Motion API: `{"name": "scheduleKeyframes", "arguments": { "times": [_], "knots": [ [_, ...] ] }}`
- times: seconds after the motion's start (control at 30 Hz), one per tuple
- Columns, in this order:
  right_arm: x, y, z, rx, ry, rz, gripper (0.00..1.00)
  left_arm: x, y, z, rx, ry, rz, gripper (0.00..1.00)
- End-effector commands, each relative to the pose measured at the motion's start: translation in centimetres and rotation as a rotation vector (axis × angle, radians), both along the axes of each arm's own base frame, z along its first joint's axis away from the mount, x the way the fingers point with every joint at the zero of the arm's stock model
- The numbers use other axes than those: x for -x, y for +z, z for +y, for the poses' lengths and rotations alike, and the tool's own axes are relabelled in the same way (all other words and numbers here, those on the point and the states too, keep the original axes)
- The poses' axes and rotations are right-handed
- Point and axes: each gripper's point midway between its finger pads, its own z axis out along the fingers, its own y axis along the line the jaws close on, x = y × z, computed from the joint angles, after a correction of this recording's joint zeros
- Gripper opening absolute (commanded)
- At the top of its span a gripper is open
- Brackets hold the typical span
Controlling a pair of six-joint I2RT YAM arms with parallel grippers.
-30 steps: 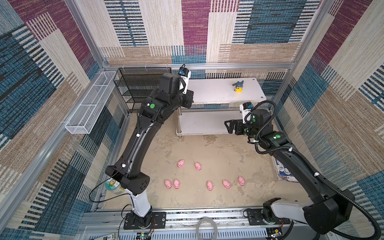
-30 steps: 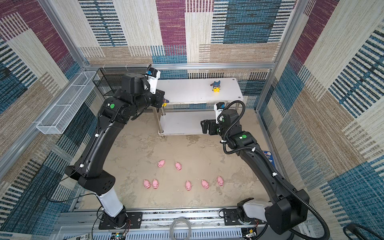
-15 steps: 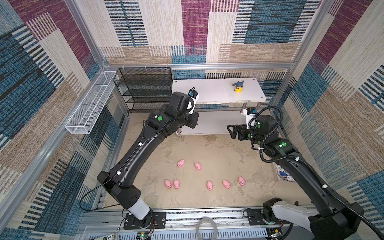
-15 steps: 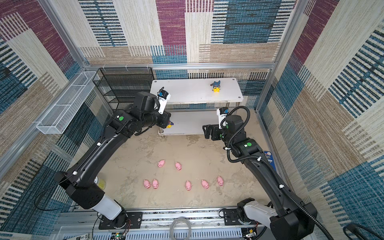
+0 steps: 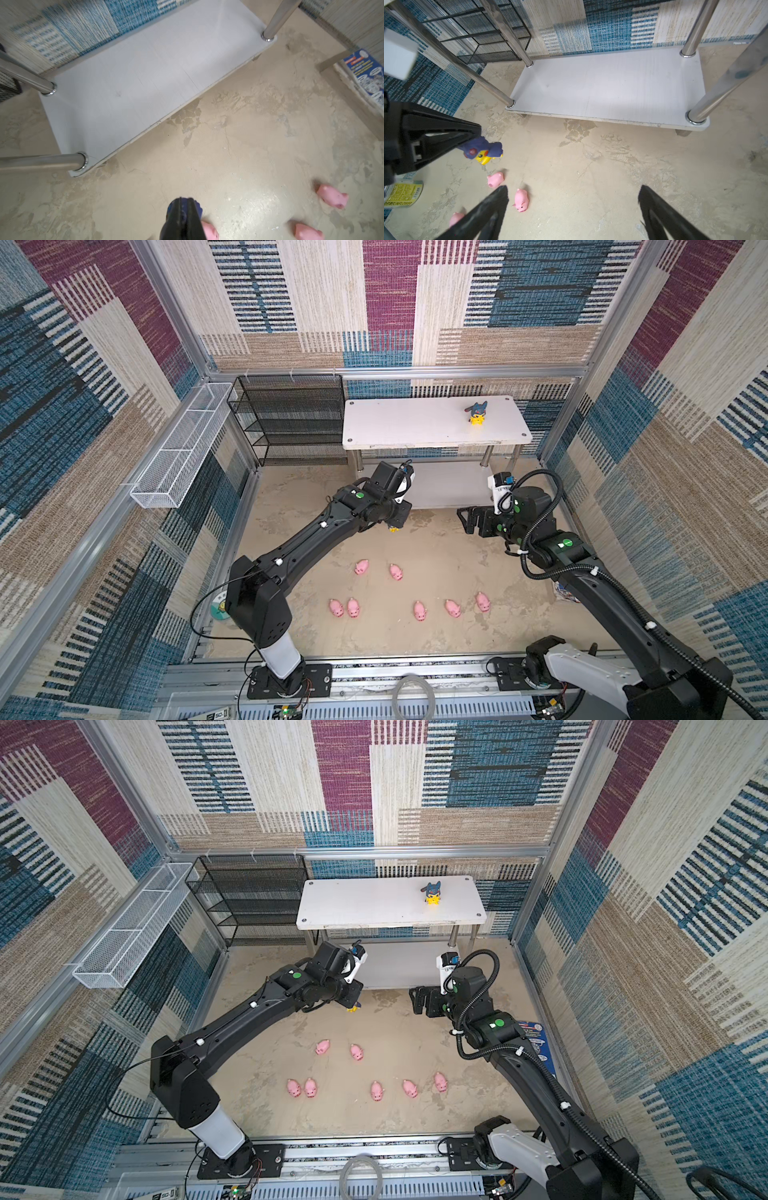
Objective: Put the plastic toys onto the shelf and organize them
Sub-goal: 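Withdraw the left gripper from the shelf back toward the pink pigs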
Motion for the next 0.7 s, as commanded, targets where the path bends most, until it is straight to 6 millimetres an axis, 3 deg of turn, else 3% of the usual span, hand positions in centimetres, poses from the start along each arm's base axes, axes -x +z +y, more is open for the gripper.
{"name": "scheduleKeyframes", "arguments": {
  "times": [0.0, 0.33, 0.67],
  "knots": [
    [-0.4, -0.1, -0.1, 0.003, -0.015, -0.010, 1.00, -0.3, -1.7, -1.4, -0.007, -0.037, -0.004, 0.00],
    [-0.2, -1.4, -0.5, 0.026, -0.030, 0.014, 1.00, 0.0, -7.8, -2.9, -0.057, -0.047, 0.018, 0.00],
    [-0.4, -1.6, -0.7, 0.038, -0.037, 0.025, 1.00, -1.0, -10.0, -3.2, -0.073, -0.020, -0.047, 0.00]
  ]
}}
